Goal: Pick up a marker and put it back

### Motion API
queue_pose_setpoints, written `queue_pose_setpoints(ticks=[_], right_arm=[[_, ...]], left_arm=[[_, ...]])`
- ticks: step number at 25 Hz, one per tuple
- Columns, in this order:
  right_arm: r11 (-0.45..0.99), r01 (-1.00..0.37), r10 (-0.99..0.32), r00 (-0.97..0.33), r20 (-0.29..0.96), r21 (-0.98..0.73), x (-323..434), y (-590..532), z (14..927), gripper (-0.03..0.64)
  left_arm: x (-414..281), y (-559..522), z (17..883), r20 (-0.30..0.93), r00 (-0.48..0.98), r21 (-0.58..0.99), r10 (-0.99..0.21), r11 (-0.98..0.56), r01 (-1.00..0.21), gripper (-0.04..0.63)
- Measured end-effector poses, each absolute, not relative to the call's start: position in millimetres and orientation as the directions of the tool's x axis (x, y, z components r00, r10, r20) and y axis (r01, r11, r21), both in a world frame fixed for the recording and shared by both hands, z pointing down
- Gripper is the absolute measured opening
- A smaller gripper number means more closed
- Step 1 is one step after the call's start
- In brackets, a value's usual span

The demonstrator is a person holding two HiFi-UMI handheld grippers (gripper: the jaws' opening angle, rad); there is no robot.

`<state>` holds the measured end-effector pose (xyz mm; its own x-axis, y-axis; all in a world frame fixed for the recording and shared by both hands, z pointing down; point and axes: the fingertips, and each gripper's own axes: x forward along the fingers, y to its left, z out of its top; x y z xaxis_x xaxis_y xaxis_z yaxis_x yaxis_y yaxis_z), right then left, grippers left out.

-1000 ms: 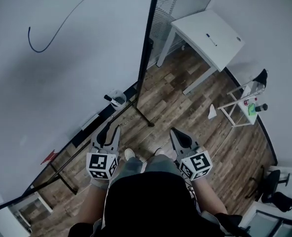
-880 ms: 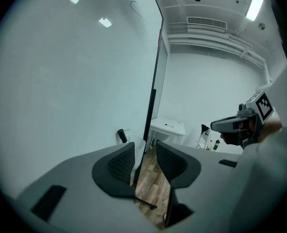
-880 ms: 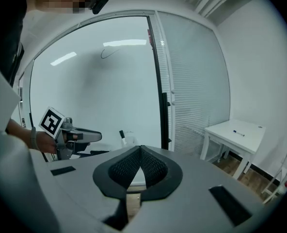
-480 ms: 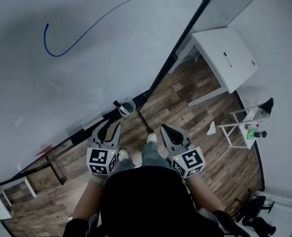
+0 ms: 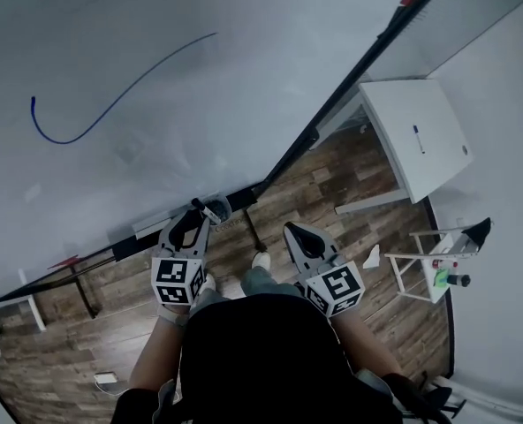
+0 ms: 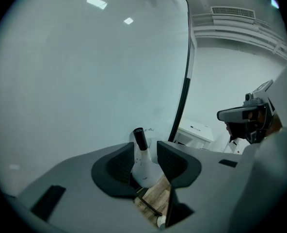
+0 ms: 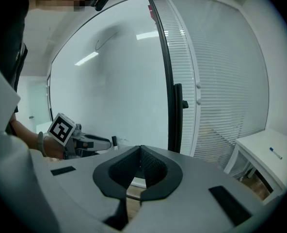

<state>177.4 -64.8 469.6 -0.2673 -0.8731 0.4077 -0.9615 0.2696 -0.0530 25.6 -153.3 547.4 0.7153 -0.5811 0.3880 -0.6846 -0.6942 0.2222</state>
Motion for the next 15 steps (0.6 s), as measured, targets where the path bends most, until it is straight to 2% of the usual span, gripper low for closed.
queue_pose_setpoints(ticks=[15], right_arm=[[0.363,-0.931,-0.837,-0.347,0.422,-0.046,226.6,-77.5,473.0,0.029]], left_arm=[[37.2,-178.3,567.8,0.425,0.557,0.235,-0.713,-0.508,-0.829,0.153]])
